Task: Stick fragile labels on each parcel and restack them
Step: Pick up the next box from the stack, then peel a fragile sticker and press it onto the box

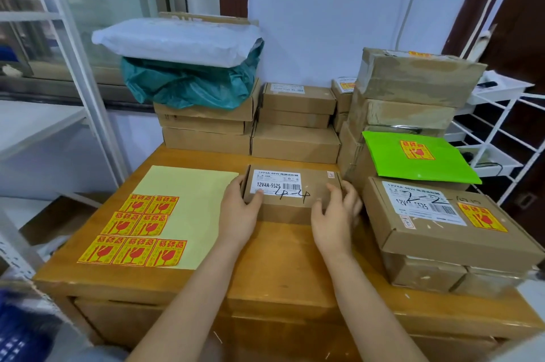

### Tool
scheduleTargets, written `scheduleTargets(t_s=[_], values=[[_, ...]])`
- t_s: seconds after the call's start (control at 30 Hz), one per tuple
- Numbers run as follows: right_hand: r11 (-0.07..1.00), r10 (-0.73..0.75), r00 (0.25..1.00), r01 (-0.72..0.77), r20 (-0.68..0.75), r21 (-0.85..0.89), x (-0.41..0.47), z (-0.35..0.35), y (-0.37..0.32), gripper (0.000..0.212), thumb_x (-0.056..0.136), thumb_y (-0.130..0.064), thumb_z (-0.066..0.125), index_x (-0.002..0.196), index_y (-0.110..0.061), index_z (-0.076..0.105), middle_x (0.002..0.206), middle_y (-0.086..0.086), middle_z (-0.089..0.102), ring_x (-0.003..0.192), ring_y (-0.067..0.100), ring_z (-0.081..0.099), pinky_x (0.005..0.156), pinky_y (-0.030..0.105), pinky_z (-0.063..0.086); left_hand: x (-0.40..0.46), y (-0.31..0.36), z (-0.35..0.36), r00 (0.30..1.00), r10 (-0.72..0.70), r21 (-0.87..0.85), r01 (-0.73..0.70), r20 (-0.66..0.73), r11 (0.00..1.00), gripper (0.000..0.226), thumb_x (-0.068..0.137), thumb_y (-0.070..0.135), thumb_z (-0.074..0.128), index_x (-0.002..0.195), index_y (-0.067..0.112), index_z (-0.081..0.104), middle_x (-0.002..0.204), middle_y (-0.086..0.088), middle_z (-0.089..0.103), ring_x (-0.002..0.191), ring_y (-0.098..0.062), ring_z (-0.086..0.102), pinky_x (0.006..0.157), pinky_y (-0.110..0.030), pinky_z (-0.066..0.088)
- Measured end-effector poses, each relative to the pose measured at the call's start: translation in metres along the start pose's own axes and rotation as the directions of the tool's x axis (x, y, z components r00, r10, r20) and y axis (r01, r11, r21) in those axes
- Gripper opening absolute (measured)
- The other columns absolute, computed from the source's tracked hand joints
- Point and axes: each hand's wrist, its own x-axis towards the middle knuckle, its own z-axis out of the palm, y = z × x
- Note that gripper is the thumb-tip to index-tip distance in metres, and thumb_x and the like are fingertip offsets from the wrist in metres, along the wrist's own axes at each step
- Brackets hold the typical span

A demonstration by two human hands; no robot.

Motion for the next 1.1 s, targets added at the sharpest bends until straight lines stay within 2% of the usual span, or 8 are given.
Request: scheduleTargets(t_s=[0.27, 0.4, 0.47, 0.57, 0.67, 0.83, 1.0, 1.1], values=[[0.965, -0.256, 0.965, 0.252, -0.062, -0.076, -0.007, 0.005, -0.006, 0.031, 0.08, -0.019, 0.047, 0.101, -0.011, 0.069, 0.124, 0.012, 0.056, 0.122, 0.022, 0.034, 0.108, 0.055, 0.021, -0.003, 0.009, -0.001, 0.998, -0.006, -0.026, 0.004, -0.067, 1.0, 0.058, 0.093, 0.021, 0.059, 0.144, 0.013, 0.033, 0.146, -0.003, 0.042, 0.134, -0.018, 0.039, 0.11, -0.032, 0.035], [0.908, -0.415, 0.91, 0.413, -0.019, -0.063, -0.013, 0.004, -0.014, 0.039, 0.082, -0.025, 0.035, 0.099, -0.012, 0.068, 0.116, 0.007, 0.058, 0.115, 0.02, 0.039, 0.102, 0.052, 0.037, 0.007, 0.032, -0.024, 0.993, -0.017, -0.085, 0.006, -0.121, 0.996, 0.055, 0.093, 0.027, 0.058, 0.142, 0.016, 0.036, 0.146, -0.001, 0.042, 0.134, -0.017, 0.038, 0.103, -0.027, 0.032], [0.874, -0.487, 0.874, 0.487, 0.005, -0.007, -0.018, 0.006, -0.02, 0.037, 0.082, -0.022, 0.035, 0.097, -0.01, 0.068, 0.112, 0.007, 0.059, 0.11, 0.018, 0.041, 0.094, 0.045, 0.042, 0.015, 0.037, -0.046, 0.991, 0.011, -0.001, -0.011, -0.136, 1.0, 0.049, 0.094, 0.029, 0.057, 0.139, 0.017, 0.042, 0.143, 0.0, 0.045, 0.132, -0.018, 0.041, 0.104, -0.031, 0.034], [0.806, -0.591, 0.804, 0.582, 0.074, 0.111, -0.026, 0.012, -0.03, 0.035, 0.082, -0.015, 0.036, 0.097, -0.007, 0.067, 0.104, 0.006, 0.062, 0.102, 0.016, 0.049, 0.084, 0.036, 0.05, 0.022, 0.028, -0.086, 0.994, 0.066, 0.297, -0.038, -0.082, 0.954, 0.039, 0.095, 0.029, 0.053, 0.131, 0.013, 0.053, 0.135, -0.006, 0.053, 0.125, -0.024, 0.048, 0.098, -0.036, 0.04], [0.752, -0.658, 0.733, 0.634, 0.17, 0.18, -0.035, 0.021, -0.046, 0.034, 0.083, -0.013, 0.037, 0.098, -0.008, 0.067, 0.096, 0.003, 0.063, 0.092, 0.018, 0.058, 0.08, 0.035, 0.054, 0.028, 0.006, -0.122, 0.995, 0.081, 0.551, -0.039, -0.052, 0.834, 0.029, 0.096, 0.024, 0.05, 0.118, 0.01, 0.063, 0.116, -0.014, 0.064, 0.094, -0.03, 0.059, 0.077, -0.035, 0.045], [0.702, -0.704, 0.7, 0.661, 0.119, 0.266, -0.053, 0.038, -0.074, 0.029, 0.083, -0.011, 0.04, 0.093, -0.007, 0.067, 0.092, 0.003, 0.064, 0.091, 0.014, 0.054, 0.081, 0.028, 0.046, 0.021, -0.019, -0.157, 0.998, 0.017, 0.599, 0.024, -0.063, 0.8, 0.027, 0.098, 0.019, 0.045, 0.115, 0.01, 0.065, 0.104, -0.015, 0.066, 0.073, -0.025, 0.058, 0.065, -0.035, 0.05], [0.693, -0.708, 0.675, 0.609, 0.206, 0.386, -0.065, 0.052, -0.104, 0.03, 0.088, -0.01, 0.04, 0.098, -0.005, 0.067, 0.095, 0.005, 0.061, 0.09, 0.018, 0.057, 0.073, 0.03, 0.049, 0.015, -0.04, -0.167, 1.0, 0.016, 0.588, -0.015, 0.003, 0.809, 0.028, 0.097, 0.016, 0.048, 0.12, 0.01, 0.063, 0.119, -0.012, 0.063, 0.099, -0.031, 0.059, 0.077, -0.038, 0.048], [0.751, -0.656, 0.641, 0.509, 0.398, 0.42, -0.065, 0.062, -0.123, 0.028, 0.094, -0.009, 0.043, 0.113, -0.006, 0.064, 0.11, 0.006, 0.059, 0.104, 0.019, 0.054, 0.086, 0.033, 0.047, 0.012, -0.052, -0.168, 0.999, 0.006, 0.611, -0.03, 0.041, 0.791, 0.032, 0.094, 0.011, 0.05, 0.125, 0.01, 0.059, 0.129, -0.011, 0.058, 0.12, -0.028, 0.049, 0.098, -0.04, 0.04]])
